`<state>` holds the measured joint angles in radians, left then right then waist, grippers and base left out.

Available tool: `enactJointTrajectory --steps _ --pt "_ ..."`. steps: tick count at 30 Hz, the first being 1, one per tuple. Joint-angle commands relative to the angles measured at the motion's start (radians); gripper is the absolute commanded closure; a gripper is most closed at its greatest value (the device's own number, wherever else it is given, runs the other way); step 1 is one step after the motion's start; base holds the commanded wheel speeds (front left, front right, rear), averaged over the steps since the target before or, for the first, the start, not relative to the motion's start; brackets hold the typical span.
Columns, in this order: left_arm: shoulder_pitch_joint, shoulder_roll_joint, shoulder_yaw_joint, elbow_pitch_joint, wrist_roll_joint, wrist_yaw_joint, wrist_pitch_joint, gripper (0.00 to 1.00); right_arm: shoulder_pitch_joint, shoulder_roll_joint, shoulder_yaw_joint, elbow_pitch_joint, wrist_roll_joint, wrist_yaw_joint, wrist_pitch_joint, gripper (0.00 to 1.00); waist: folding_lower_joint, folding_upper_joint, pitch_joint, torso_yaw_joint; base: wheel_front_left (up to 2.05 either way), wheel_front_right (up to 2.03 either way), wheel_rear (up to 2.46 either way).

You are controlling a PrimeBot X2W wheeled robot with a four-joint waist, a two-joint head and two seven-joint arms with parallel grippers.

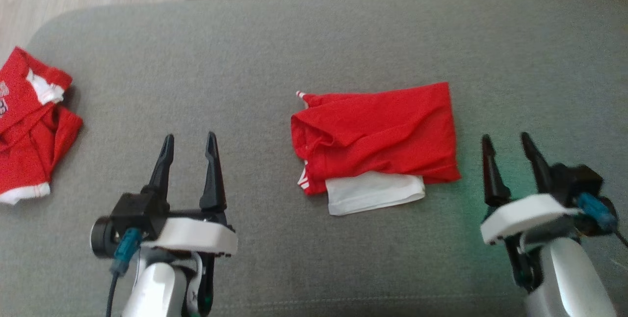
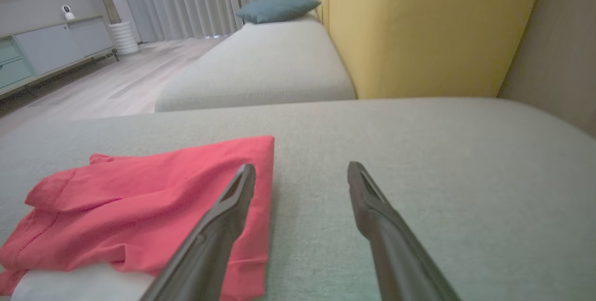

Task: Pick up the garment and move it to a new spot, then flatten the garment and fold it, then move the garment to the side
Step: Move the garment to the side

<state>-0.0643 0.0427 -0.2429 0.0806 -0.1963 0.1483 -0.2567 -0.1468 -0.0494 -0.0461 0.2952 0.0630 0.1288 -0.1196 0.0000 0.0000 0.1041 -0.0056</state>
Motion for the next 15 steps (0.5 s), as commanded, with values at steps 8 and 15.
enactJointTrajectory --steps 8,15 --pt "-0.106 0.008 0.020 -0.025 0.010 -0.016 -0.005 0.00 -0.201 -0.001 0.065 0.172 0.120 0.002 0.095 0.00 0.0000 0.0000 0.120 0.086 0.00 0.00 0.00" --pt "-0.131 0.008 0.022 -0.025 0.010 -0.019 -0.005 0.00 -0.291 -0.001 0.068 0.327 0.126 0.002 0.129 0.00 0.0000 0.0000 0.158 0.118 0.00 0.00 0.00"
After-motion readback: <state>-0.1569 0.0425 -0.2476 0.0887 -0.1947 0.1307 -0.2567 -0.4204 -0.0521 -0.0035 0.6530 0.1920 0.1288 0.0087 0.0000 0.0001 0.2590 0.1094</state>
